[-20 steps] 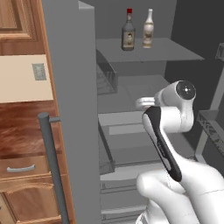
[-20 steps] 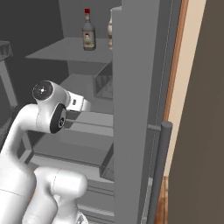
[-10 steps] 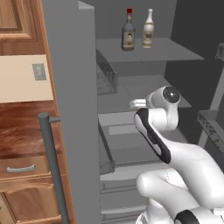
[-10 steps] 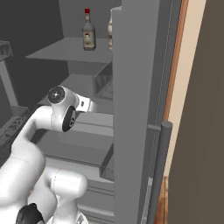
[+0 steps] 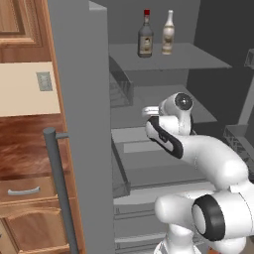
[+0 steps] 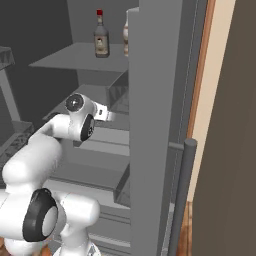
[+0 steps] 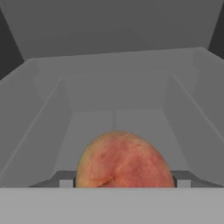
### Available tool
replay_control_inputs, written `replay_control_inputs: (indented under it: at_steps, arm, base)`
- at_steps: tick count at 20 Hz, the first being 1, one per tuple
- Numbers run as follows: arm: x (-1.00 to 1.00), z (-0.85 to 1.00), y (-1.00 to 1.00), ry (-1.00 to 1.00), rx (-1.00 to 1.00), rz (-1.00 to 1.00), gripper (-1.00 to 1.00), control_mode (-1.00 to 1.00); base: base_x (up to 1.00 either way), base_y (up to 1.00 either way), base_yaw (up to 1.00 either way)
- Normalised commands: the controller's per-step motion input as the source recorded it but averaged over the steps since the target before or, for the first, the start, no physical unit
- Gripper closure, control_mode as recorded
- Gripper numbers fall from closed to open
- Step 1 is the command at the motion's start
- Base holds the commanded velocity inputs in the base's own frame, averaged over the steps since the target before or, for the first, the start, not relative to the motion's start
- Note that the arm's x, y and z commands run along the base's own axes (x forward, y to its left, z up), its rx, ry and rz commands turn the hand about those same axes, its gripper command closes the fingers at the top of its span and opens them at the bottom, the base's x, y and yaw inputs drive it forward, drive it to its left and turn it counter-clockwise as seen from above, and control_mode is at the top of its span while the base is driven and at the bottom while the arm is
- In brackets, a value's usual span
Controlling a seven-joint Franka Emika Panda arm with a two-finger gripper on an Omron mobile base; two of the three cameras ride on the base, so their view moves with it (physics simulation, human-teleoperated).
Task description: Place the liquors on the top shelf of the fridge to keep them out of children's reach, and place the peach on lower shelves for easy access.
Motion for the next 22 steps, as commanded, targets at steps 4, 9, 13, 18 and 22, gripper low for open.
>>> replay_control_inputs:
  at_steps: [4, 9, 13, 18, 22]
  arm:
    - [0.66, -0.11, 0.00, 0.00, 0.00, 0.00, 1.00, -1.00]
    - [0.64, -0.14, 0.00, 0.00, 0.00, 0.00, -1.00, -1.00]
    - [0.44, 0.00, -0.18, 0.00, 0.02, 0.01, -1.00, -1.00]
    - [-0.21, 0.00, -0.09, -0.11, 0.00, 0.06, -1.00, -1.00]
    - [-0.73, 0.09, 0.00, -0.06, -0.01, 0.03, -1.00, -1.00]
  base:
    - [0.00, 0.00, 0.00]
    - [0.00, 0.00, 0.00]
    - [0.00, 0.00, 0.00]
    - [0.00, 0.00, 0.00]
    - [0.00, 0.00, 0.00]
